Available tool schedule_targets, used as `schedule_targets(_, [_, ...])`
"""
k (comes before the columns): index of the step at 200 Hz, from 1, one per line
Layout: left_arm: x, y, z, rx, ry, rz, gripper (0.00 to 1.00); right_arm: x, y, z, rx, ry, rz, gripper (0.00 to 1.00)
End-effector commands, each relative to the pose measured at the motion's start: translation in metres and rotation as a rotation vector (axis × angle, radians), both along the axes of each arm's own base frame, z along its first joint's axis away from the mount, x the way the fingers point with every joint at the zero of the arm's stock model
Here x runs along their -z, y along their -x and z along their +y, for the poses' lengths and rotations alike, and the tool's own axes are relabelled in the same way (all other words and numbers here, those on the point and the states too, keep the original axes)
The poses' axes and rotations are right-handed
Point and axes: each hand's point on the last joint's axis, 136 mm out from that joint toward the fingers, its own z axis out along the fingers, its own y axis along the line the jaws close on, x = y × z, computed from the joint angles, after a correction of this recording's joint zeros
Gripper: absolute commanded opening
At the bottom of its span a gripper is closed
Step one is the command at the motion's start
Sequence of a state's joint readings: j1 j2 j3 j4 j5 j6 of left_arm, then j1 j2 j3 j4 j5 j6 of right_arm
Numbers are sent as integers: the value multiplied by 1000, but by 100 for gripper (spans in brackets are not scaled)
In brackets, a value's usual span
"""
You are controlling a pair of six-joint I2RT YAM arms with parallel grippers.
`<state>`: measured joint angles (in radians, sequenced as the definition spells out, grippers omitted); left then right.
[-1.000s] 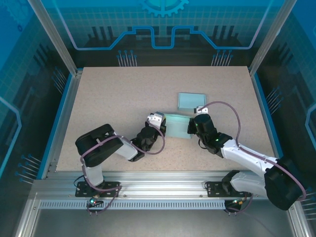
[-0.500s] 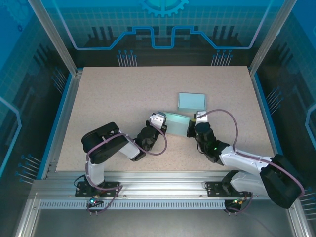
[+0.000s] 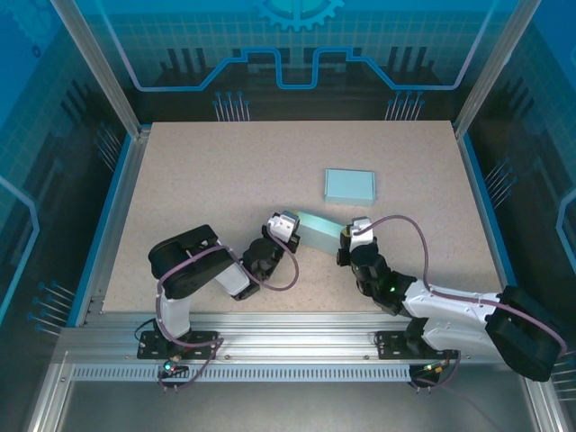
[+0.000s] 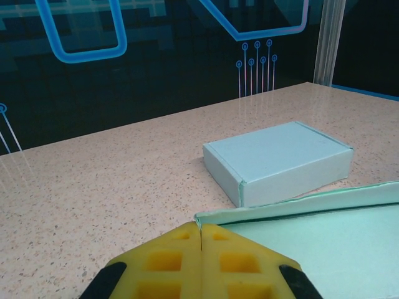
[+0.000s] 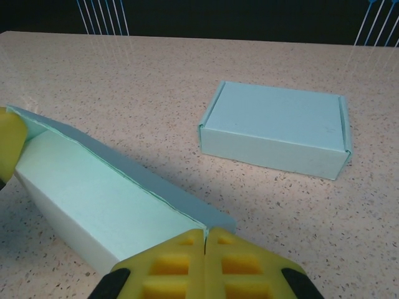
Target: Fold the paper box
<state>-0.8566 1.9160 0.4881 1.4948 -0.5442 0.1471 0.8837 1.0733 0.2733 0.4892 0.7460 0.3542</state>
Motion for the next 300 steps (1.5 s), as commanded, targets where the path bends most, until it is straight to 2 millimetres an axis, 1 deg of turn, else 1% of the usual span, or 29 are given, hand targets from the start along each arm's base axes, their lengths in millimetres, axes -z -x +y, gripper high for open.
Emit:
schedule_targets(1, [43, 43, -37, 240, -74, 129, 5, 3, 16, 31, -136, -25, 14, 0])
schedule_targets(21, [46, 47, -33, 243, -68, 147, 9, 8, 18, 30, -116, 9, 23, 0])
schedule_targets(55, [43, 53, -24, 235, -17, 178, 30, 15, 16, 23, -47, 41, 49, 0])
schedule_targets(77, [34, 60, -21, 250, 42, 192, 42, 15, 13, 17, 2, 58, 66, 0])
schedule_targets(100, [20, 67, -17, 271, 100, 195, 51, 12, 11, 13, 36, 77, 76, 0])
schedule_targets(116, [13, 71, -12, 268, 144, 210, 59, 9, 10, 12, 43, 78, 74, 0])
schedule_targets(144, [8, 73, -3, 229, 231, 303, 80, 9, 10, 12, 41, 78, 74, 0])
schedule_targets(155, [6, 73, 0, 208, 273, 370, 85, 10, 10, 13, 40, 79, 77, 0])
schedule_targets(174, [0, 73, 5, 161, 302, 486, 89, 11, 11, 13, 38, 81, 79, 0])
schedule_targets(186, [-9, 72, 9, 129, 300, 539, 91, 11, 10, 13, 38, 81, 79, 0])
schedule_targets(201, [-26, 70, 15, 97, 309, 576, 93, 12, 10, 14, 40, 83, 80, 0])
schedule_targets(212, [-32, 67, 21, 64, 331, 616, 95, 12, 9, 14, 40, 83, 81, 0])
schedule_targets(224, [-43, 64, 24, 61, 359, 643, 96, 12, 9, 15, 40, 83, 82, 0])
schedule_targets(230, [-45, 63, 25, 61, 365, 654, 97, 13, 9, 15, 40, 83, 83, 0])
schedule_targets(250, [-47, 58, 32, 34, 407, 671, 98, 14, 10, 15, 40, 84, 84, 0])
schedule_targets(266, [-43, 53, 35, 18, 438, 687, 96, 13, 10, 14, 39, 81, 83, 0])
schedule_targets(286, [-36, 48, 33, 20, 442, 713, 95, 12, 11, 13, 40, 78, 80, 0])
schedule_targets(300, [-30, 47, 28, 30, 437, 739, 93, 12, 12, 12, 37, 76, 80, 0])
